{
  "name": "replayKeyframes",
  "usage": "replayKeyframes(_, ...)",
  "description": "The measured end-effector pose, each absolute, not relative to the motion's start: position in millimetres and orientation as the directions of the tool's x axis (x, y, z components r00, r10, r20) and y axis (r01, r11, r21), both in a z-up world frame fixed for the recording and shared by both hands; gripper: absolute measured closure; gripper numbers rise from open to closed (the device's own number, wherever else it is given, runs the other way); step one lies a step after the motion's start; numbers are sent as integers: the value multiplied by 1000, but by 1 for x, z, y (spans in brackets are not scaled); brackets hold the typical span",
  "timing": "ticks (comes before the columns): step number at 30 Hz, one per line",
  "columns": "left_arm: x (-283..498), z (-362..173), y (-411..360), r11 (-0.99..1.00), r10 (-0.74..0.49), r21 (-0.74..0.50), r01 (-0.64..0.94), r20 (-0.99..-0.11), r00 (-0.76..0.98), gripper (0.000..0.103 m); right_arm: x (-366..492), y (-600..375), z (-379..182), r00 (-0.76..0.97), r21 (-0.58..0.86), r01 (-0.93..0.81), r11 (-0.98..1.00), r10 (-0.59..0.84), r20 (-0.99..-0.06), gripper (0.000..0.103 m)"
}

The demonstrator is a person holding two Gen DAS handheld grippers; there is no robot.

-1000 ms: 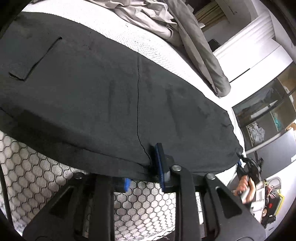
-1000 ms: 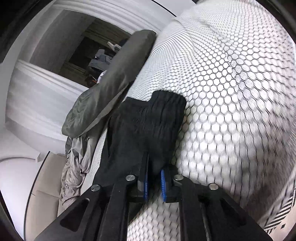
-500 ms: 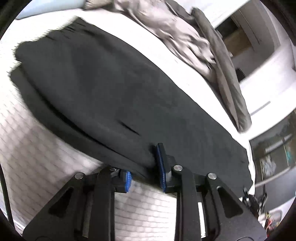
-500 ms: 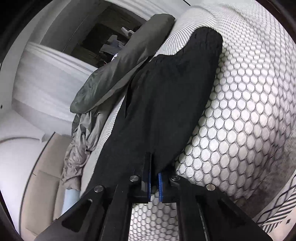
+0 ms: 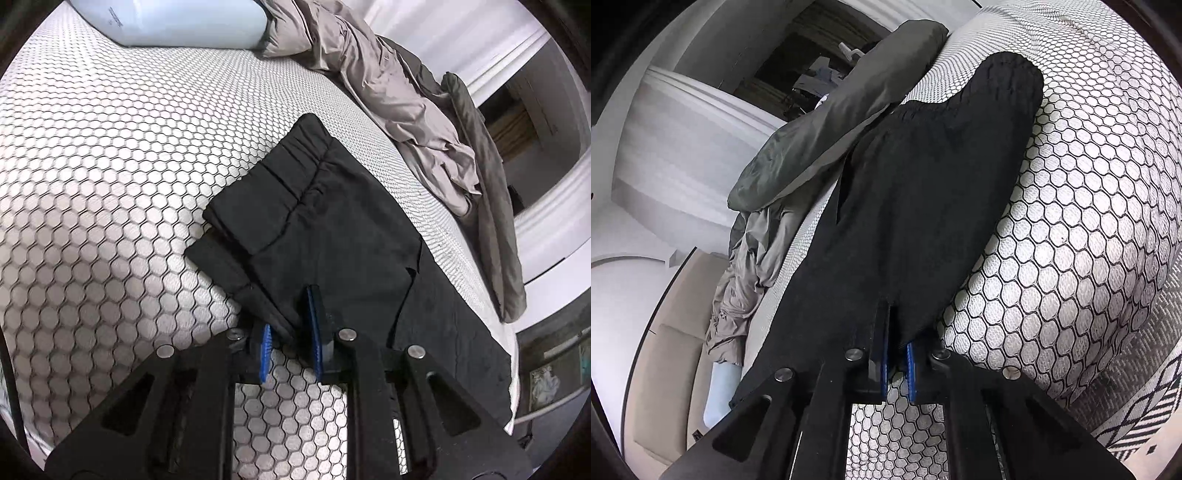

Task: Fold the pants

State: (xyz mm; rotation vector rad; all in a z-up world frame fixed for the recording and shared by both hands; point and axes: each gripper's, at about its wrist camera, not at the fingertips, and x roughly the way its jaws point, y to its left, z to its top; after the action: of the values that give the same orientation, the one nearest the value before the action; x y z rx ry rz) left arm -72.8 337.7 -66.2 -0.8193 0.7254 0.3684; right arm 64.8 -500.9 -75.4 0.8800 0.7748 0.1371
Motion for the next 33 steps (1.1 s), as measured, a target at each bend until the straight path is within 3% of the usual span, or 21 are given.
replayKeyframes(3, -72, -52, 319, 688, 88, -447, -572, -731, 677, 85, 61, -500, -66, 726, 737, 208, 644, 403, -557, 91)
replayKeyframes(6, -76, -33, 295, 711, 140, -400, -578, -725, 674, 69, 50, -498, -49, 736, 689, 199, 697, 358, -575, 87)
replayKeyframes(8, -82, -19, 282, 718, 172, -387, -578, -706, 687, 45, 40, -502, -39, 750, 658, 206, 725, 315, -582, 81)
replayKeyframes(10, -83, -6, 265, 742, 169, -384, -549, -686, 708, 37, 35, -509, -34, 756, 633, 226, 741, 277, -594, 71)
replayKeyframes(13, -75, 12, 236, 787, 164, -346, -511, -681, 713, 22, 34, -520, -27, 772, 615, 247, 748, 232, -592, 67)
replayKeyframes(14, -70, 16, 225, 804, 153, -339, -488, -675, 722, 19, 36, -522, -25, 773, 609, 252, 752, 223, -595, 62)
replayKeyframes(15, -69, 20, 215, 820, 138, -336, -464, -670, 730, 18, 39, -526, -24, 773, 602, 264, 753, 208, -599, 46)
replayKeyframes(16, -61, 22, 205, 836, 116, -336, -435, -665, 738, 17, 44, -532, -25, 777, 608, 276, 745, 199, -597, 37)
replayKeyframes(19, -38, 23, 168, 878, 69, -310, -364, -671, 738, 13, 69, -547, -30, 772, 588, 304, 750, 168, -613, 42)
replayKeyframes(21, -24, 20, 145, 892, 36, -307, -331, -682, 730, 13, 86, -558, -38, 774, 635, 289, 716, 216, -596, 59)
replayKeyframes(23, -8, 14, 122, 900, 10, -305, -311, -698, 716, 13, 98, -564, -38, 762, 626, 297, 721, 216, -610, 93)
replayKeyframes(24, -1, 12, 110, 906, -4, -303, -295, -703, 711, 13, 97, -565, -34, 779, 635, 270, 724, 223, -586, 98)
replayKeyframes(26, 14, 5, 87, 920, -17, -285, -269, -715, 699, 13, 86, -570, -30, 803, 640, 243, 729, 219, -554, 99)
replayKeyframes(28, 26, -5, 70, 932, -25, -264, -249, -731, 682, 13, 76, -577, -41, 788, 629, 282, 724, 199, -582, 99)
replayKeyframes(30, 38, -17, 57, 939, -30, -246, -240, -753, 657, 13, 79, -578, -53, 726, 571, 315, 758, 195, -660, 90)
replayKeyframes(33, 50, -22, 36, 953, -47, -229, -200, -761, 648, 13, 55, -581, -37, 768, 549, 301, 780, 143, -624, 85)
